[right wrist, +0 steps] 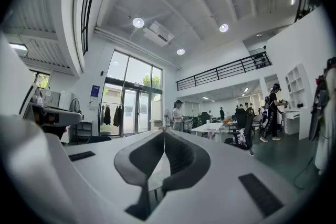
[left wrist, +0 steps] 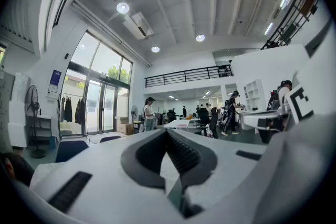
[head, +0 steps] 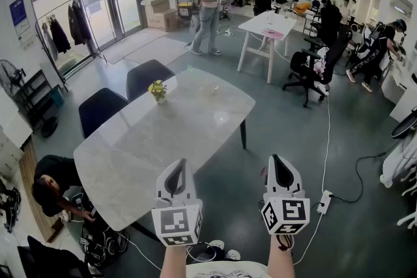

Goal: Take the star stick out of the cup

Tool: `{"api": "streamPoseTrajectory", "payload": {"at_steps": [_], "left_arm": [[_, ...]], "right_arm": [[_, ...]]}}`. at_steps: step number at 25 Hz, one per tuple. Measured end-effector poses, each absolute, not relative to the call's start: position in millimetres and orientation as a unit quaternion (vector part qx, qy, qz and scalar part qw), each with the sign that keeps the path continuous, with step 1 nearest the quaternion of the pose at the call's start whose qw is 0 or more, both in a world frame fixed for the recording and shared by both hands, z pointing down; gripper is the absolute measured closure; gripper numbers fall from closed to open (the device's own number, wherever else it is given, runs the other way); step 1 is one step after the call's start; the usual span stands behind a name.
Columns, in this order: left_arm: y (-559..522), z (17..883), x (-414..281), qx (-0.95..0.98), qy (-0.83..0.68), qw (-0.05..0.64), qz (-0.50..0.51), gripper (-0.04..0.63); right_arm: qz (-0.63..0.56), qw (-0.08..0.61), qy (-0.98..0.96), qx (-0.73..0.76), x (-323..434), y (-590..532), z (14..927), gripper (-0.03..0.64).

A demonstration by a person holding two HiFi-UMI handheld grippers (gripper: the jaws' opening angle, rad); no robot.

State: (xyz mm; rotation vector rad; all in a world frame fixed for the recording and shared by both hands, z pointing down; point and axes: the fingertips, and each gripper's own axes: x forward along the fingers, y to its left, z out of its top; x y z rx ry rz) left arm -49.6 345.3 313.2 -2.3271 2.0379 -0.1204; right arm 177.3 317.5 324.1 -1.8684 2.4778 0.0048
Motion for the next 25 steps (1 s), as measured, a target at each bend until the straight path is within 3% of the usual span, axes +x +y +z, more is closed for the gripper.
{"api": "streamPoseTrajectory", "payload": {"at_steps": [25], "left_arm": [[330.3,313.7,-55.2,-0.749,0.661,0.02,-0.037,0.595]], "right_arm": [[-0.001,0.002,0.806,-0.592,165.3,301.1,326.8,0.595]]}}
